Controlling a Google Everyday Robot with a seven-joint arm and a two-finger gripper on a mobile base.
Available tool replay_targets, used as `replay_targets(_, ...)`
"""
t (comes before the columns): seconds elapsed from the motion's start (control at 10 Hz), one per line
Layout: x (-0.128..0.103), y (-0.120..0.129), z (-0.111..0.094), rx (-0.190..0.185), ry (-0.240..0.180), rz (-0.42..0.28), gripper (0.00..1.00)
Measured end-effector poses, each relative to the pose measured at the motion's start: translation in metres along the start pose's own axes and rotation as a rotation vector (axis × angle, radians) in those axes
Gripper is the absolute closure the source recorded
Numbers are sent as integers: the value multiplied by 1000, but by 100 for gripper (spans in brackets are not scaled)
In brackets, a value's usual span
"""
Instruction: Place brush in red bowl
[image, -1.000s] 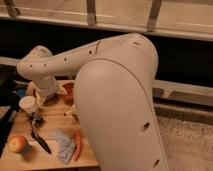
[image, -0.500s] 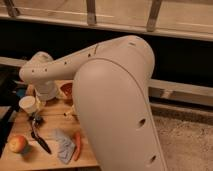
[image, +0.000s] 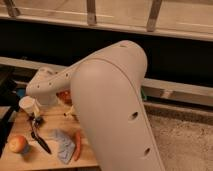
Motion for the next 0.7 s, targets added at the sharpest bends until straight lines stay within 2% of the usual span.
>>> replay_targets(0.1,1,11,2,-12,-3,-18,20)
replay_targets(0.6,1,10,3,-14,1,-14,20)
replay_targets(0.7,3,10,11,-16,13,-7,20)
